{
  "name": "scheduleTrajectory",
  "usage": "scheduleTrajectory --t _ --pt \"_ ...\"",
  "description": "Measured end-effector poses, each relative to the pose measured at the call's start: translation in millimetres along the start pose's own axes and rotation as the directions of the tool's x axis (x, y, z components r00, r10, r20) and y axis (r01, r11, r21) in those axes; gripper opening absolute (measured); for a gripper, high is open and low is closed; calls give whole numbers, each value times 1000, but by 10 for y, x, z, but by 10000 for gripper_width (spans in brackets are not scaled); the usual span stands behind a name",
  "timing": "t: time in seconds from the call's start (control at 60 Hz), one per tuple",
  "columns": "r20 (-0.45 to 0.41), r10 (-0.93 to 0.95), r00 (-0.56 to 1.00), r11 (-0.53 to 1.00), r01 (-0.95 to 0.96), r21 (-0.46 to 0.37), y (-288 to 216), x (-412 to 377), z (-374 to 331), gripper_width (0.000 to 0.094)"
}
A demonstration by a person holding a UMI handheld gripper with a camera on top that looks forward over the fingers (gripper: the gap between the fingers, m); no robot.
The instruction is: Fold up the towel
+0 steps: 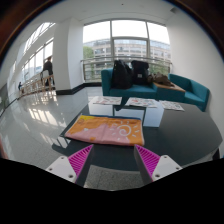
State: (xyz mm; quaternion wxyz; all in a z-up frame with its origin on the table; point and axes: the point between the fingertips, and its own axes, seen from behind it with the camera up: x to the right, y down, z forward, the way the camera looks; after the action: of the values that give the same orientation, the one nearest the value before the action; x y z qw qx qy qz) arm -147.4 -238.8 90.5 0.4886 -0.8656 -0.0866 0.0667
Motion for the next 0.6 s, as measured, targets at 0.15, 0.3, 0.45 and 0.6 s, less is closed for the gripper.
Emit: scheduleTrajectory --t 0.15,0.3,0.45,0.6 --pt "73 -2 997 999 5 -44 156 -734 516 799" --pt "107 -33 994 999 35 -23 -32 -1358 1066 738" --pt "100 -41 994 999 44 -28 -277 -1737 1708 666" --pt "66 -50 997 996 55 -76 -272 -1864 2215 551"
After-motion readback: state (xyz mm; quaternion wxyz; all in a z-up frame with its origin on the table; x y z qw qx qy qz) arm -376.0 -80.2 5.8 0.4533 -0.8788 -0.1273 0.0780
